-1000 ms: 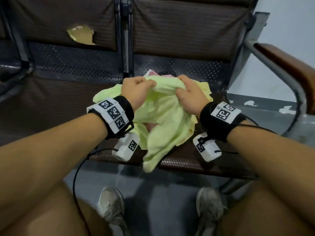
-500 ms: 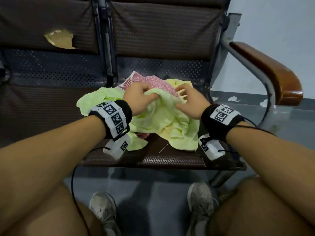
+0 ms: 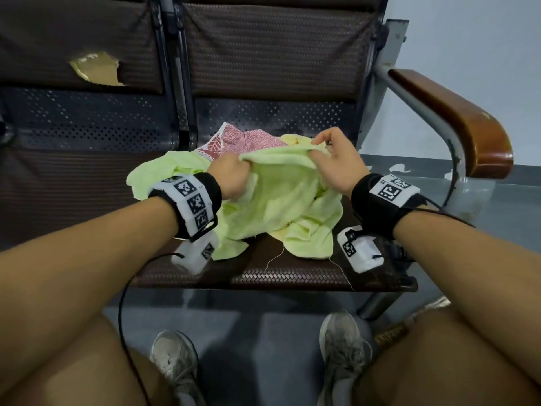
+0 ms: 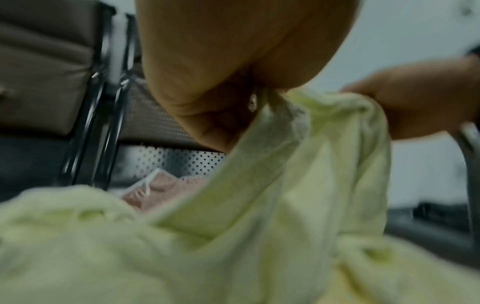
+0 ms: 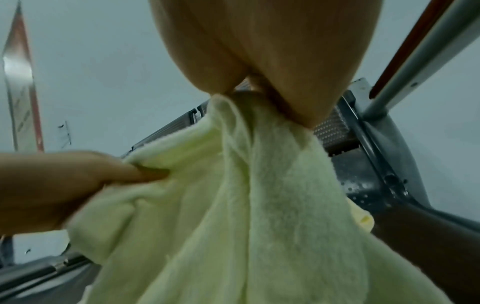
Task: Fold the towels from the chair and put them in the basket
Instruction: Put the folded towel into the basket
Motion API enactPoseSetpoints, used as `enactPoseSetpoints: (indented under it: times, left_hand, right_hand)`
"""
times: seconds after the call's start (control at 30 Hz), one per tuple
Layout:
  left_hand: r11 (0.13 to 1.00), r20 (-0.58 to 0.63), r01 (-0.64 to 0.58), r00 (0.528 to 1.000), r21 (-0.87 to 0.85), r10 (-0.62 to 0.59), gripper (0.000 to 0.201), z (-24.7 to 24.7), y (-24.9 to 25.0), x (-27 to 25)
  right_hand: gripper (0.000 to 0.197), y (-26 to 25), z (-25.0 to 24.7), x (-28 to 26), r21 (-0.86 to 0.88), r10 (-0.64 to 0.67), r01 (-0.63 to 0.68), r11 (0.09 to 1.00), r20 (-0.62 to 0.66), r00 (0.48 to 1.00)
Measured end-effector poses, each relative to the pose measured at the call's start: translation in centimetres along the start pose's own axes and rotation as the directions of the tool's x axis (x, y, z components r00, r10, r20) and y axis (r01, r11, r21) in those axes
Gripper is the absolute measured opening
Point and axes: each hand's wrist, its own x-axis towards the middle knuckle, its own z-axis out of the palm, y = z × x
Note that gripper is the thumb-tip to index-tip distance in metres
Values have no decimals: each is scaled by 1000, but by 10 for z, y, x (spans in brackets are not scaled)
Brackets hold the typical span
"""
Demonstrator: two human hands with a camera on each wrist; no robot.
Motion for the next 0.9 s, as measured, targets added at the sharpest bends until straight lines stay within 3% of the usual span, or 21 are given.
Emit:
enactPoseSetpoints:
  times: [0.07,0.13,0.17,0.23,0.33,0.4,0.5,0.57,0.63,0.73,0.83,0.87,0.9]
  left_hand:
    - [909,-33,84,994,-409,-107,28,3,14,-3]
    - [701,-29,103,984,-706,-174,34,5,32,-7]
    - [620,-22,95,984,-779,-179,37,5,41,-8]
    - [563,-21,67,989,-824,-147,40,6,55,-10]
    - [590,-65,0,994,-808,-89,31,8,61,-12]
    - [600,-98,-39,993,-799,-67,24,8,60,-11]
    - [614,-124,-75,992,-786,-38,15,8,57,-9]
    - [644,-133,-69,990,-762,-52,21,9,52,-6]
    - [699,-149,-51,986,-714,-80,29,10,46,-4]
    - [819,-169,-21,981,-573,-93,32,12,37,0]
    - [908,-152,-8,986,-419,-62,29,11,31,-3]
    - [922,-145,-11,988,-386,-49,27,11,29,-3]
    - [929,-140,-11,989,-370,-44,26,10,27,-3]
  right_hand:
    - [34,4,-4,-2,-193,-87,97,976,58,994]
    - [49,3,-4,-6,-319,-140,167,933,108,984]
    - [54,2,-5,-7,-334,-153,186,924,125,980]
    - [66,1,-8,-7,-329,-158,193,924,132,979]
    - [79,2,-17,-5,-317,-149,184,930,132,980]
    - [77,4,-20,-8,-394,-183,238,888,173,968]
    - [39,13,-17,-8,-541,-263,330,773,200,944]
    - [19,15,-18,-4,-557,-300,299,775,92,949]
    - [15,13,-21,-1,-539,-332,267,799,-26,943]
    - [30,7,-19,-2,-349,-254,205,914,-99,962]
    - [25,-3,-7,-8,33,-7,6,999,38,999]
    - [18,-6,-5,-11,48,15,-18,999,80,997]
    - [23,-9,-4,-12,-24,-7,10,1000,113,994]
